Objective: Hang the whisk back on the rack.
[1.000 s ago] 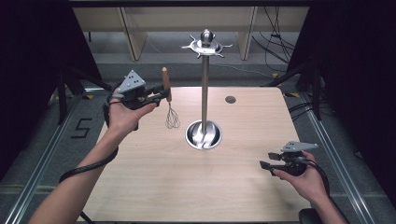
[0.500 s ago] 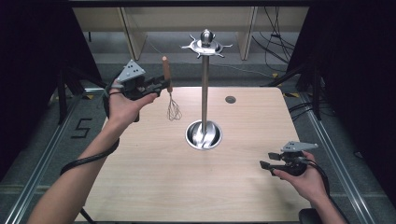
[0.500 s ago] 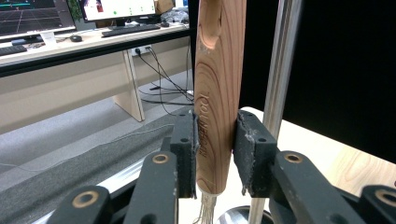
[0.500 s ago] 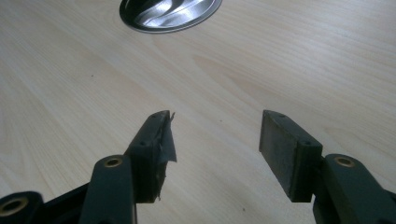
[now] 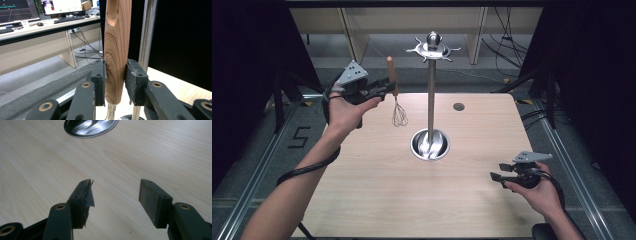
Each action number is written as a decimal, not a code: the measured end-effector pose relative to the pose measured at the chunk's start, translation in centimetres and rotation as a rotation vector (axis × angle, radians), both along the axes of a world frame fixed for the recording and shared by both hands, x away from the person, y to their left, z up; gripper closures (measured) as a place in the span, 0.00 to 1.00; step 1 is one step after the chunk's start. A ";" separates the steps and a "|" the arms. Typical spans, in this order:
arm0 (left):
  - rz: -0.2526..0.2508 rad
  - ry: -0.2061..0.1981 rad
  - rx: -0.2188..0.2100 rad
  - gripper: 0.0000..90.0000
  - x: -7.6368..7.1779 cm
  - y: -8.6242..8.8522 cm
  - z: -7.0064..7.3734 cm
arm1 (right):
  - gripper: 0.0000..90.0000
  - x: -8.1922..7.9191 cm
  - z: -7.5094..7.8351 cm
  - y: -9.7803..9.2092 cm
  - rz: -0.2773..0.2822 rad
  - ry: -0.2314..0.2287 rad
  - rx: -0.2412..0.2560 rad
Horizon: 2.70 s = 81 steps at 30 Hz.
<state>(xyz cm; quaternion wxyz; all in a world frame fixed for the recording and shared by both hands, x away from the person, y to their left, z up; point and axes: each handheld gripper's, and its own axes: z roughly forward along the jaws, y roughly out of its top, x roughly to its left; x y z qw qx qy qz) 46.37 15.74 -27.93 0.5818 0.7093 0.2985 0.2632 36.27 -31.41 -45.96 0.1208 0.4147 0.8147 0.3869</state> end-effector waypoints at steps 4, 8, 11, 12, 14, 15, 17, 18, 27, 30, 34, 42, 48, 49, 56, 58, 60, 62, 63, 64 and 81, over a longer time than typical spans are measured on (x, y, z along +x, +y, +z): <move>-0.002 -0.004 -0.002 0.78 0.0 -0.1 0.2 | 0.49 0.0 0.0 0.0 0.000 -0.002 0.008; -0.006 -0.005 0.002 0.78 0.0 -0.2 0.5 | 0.49 0.0 -0.1 0.0 0.001 -0.008 0.007; -0.006 -0.010 0.002 0.78 0.1 -0.3 0.6 | 0.49 0.0 -0.1 0.0 0.001 -0.008 0.007; -0.006 -0.010 -0.001 0.78 0.1 -0.4 0.7 | 0.49 0.0 -0.1 0.0 0.002 -0.008 0.005; -0.007 -0.011 0.003 0.78 0.1 -0.4 0.8 | 0.49 0.0 0.0 0.0 0.005 -0.001 0.001; -0.007 -0.011 0.005 0.78 0.1 -0.4 0.8 | 0.49 0.0 0.0 0.0 0.005 -0.002 0.001; -0.007 -0.012 0.006 0.78 0.1 -0.4 0.9 | 0.49 0.0 0.0 0.0 0.002 0.004 0.004; -0.008 -0.012 0.006 0.78 0.2 -0.4 0.9 | 0.49 0.0 -0.1 0.0 0.003 -0.010 0.009; -0.009 -0.017 0.000 0.78 0.2 -0.6 1.3 | 0.49 0.0 0.0 0.0 0.005 -0.003 0.000; -0.010 -0.021 0.003 0.78 0.2 -0.6 1.6 | 0.49 0.0 0.0 0.0 0.005 -0.002 0.000; -0.012 -0.026 0.005 0.78 0.2 -0.7 1.8 | 0.49 0.0 0.0 0.0 0.005 -0.003 0.000; -0.012 -0.023 0.004 0.78 0.3 -0.9 1.9 | 0.49 0.0 0.0 0.0 0.002 -0.005 0.002; -0.014 -0.024 0.006 0.78 0.4 -1.1 2.1 | 0.49 0.0 0.0 0.0 0.003 -0.005 0.001; -0.016 -0.026 0.007 0.78 0.5 -1.1 2.1 | 0.49 0.0 0.0 0.0 0.003 -0.005 0.001; -0.016 -0.026 0.009 0.78 0.5 -1.2 2.3 | 0.49 0.0 0.0 0.0 0.003 -0.005 0.002; -0.016 -0.027 0.008 0.78 0.5 -1.2 2.4 | 0.49 0.0 0.0 0.0 0.007 -0.002 0.001; -0.015 -0.026 0.007 0.78 0.6 -1.2 2.4 | 0.49 0.0 0.0 0.0 0.007 -0.001 0.001; -0.017 -0.027 0.011 0.78 0.6 -1.3 2.5 | 0.49 0.0 0.0 0.0 0.003 -0.005 0.001; -0.017 -0.028 0.010 0.78 0.6 -1.3 2.5 | 0.49 0.0 0.0 0.0 0.003 -0.006 0.001; -0.017 -0.028 0.010 0.78 0.6 -1.3 2.5 | 0.49 0.0 0.0 0.0 0.003 -0.006 0.001; -0.025 -0.028 0.017 0.78 0.9 -1.8 2.9 | 0.49 0.0 -0.1 0.1 0.005 0.001 0.023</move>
